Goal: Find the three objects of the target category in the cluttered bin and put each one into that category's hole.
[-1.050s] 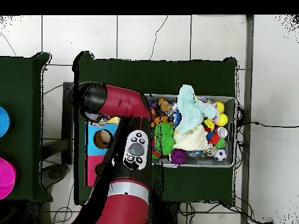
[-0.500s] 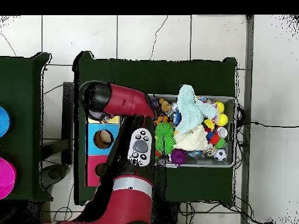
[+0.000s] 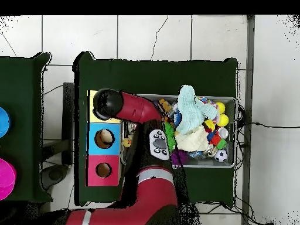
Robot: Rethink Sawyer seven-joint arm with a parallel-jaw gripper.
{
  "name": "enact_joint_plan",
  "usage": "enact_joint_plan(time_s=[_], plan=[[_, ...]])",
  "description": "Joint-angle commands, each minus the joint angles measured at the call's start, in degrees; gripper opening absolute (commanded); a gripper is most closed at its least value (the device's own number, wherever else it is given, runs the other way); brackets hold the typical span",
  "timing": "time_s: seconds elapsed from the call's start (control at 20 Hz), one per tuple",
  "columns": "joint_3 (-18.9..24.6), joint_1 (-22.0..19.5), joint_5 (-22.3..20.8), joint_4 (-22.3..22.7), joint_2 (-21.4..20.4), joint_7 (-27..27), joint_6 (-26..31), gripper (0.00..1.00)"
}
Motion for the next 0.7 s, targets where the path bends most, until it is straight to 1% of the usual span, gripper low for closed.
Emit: enact_joint_plan(time_s=[0.05, 0.1, 0.2, 0.25, 0.3, 0.35, 0.4, 0.45, 0.5, 0.55, 0.65, 0.7], plan=[[14.1, -8.3, -7.6, 7.2, 10.0, -1.8, -25.8, 0.00], [15.0, -8.9, -8.2, 7.2, 10.3, -1.4, -26.1, 0.00], [16.3, -9.9, -7.4, 7.7, 10.5, 0.0, -23.8, 0.00], [17.0, -10.5, -4.3, 8.7, 10.3, 1.7, -19.2, 0.00], [17.0, -10.5, -2.9, 9.2, 10.1, 3.4, -16.3, 0.00], [15.1, -9.1, 0.7, 9.4, 9.3, 7.1, -8.7, 0.00], [13.2, -7.7, 1.5, 9.0, 8.7, 9.7, -5.0, 0.00], [10.4, -5.7, 2.5, 7.7, 7.9, 13.1, 2.3, 0.00], [8.8, -4.6, 2.4, 6.8, 7.6, 14.4, 6.0, 0.00], [5.2, -2.5, 0.8, 4.3, 7.4, 15.9, 10.8, 0.00], [1.3, -0.1, -1.2, 1.3, 7.1, 16.5, 14.3, 0.00], [-0.1, 0.7, -2.0, 0.2, 7.1, 16.2, 14.9, 0.00]])
